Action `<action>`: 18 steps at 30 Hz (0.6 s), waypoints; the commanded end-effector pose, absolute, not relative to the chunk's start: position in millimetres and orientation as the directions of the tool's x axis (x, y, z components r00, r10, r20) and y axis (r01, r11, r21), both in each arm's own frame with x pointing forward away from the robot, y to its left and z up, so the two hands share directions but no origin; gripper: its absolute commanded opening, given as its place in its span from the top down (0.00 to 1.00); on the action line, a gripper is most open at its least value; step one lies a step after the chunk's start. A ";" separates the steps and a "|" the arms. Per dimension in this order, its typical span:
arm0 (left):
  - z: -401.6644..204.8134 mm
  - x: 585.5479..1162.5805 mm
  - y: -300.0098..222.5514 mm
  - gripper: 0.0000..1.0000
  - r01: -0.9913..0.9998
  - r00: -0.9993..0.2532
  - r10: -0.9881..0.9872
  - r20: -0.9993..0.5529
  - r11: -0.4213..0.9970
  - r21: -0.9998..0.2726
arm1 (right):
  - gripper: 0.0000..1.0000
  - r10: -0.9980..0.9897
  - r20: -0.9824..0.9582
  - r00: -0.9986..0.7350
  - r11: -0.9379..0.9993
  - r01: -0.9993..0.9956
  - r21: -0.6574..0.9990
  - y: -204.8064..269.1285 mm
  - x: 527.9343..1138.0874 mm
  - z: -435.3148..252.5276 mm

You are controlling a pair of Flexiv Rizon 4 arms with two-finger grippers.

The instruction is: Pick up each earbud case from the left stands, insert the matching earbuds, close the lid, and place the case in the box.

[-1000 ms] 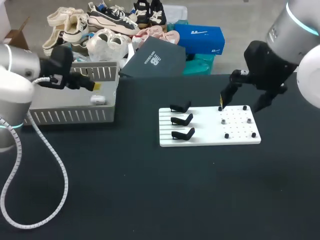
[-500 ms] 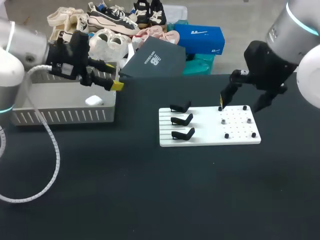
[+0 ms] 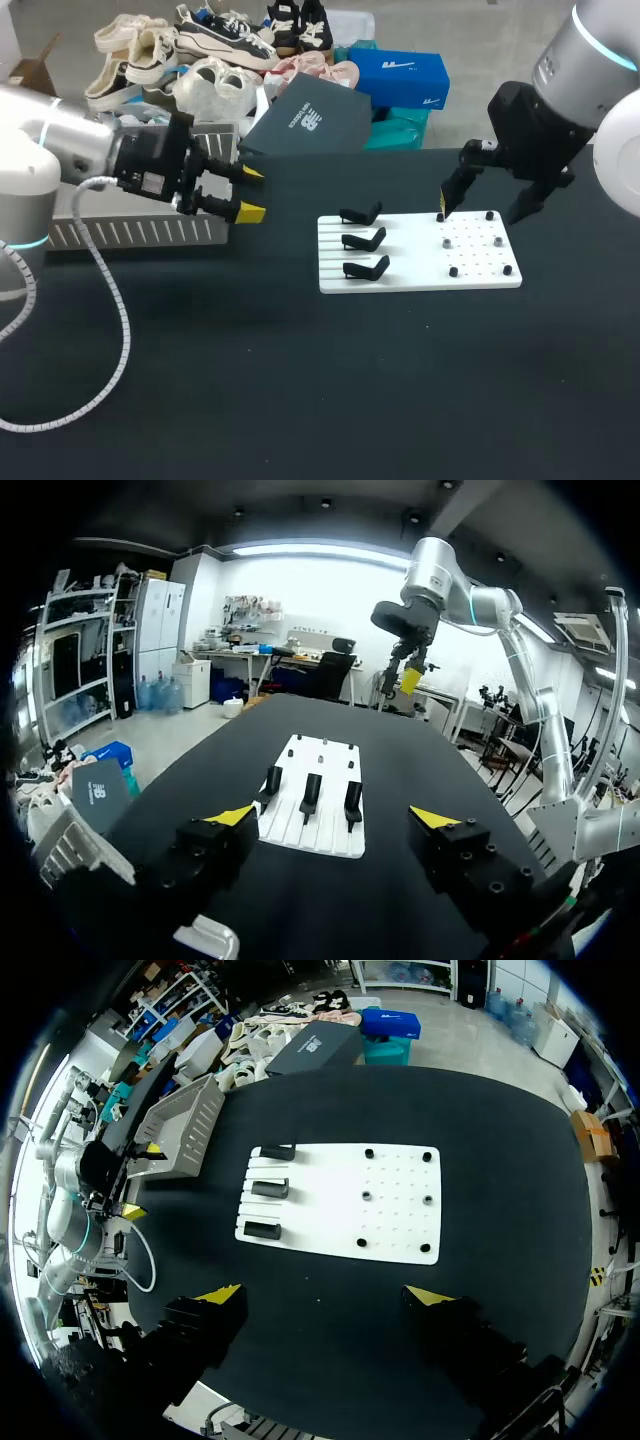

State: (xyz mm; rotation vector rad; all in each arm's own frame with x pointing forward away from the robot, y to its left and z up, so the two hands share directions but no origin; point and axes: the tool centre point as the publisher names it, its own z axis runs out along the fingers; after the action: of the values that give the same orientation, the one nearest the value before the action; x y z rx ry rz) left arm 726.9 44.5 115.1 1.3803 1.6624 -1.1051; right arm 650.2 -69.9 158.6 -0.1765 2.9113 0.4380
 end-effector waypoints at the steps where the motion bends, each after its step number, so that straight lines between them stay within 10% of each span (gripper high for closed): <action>1: 110.5 729.8 29.0 0.00 0.986 -0.160 0.418 -0.894 0.022 -0.166 | 0.00 -0.087 -0.210 -0.974 0.949 -0.145 0.280 -70.3 648.9 158.2; 18: 110.5 729.8 29.0 0.00 0.986 -0.160 0.418 -0.894 0.022 -0.166 | 0.00 -0.087 -0.210 -0.974 0.949 -0.145 0.280 -70.3 648.9 158.2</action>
State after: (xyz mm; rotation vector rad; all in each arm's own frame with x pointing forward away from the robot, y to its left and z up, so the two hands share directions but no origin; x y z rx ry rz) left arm 728.8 28.7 111.0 1.4478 1.6511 -1.1060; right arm 650.2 -69.9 158.6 -0.1764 2.9112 0.4381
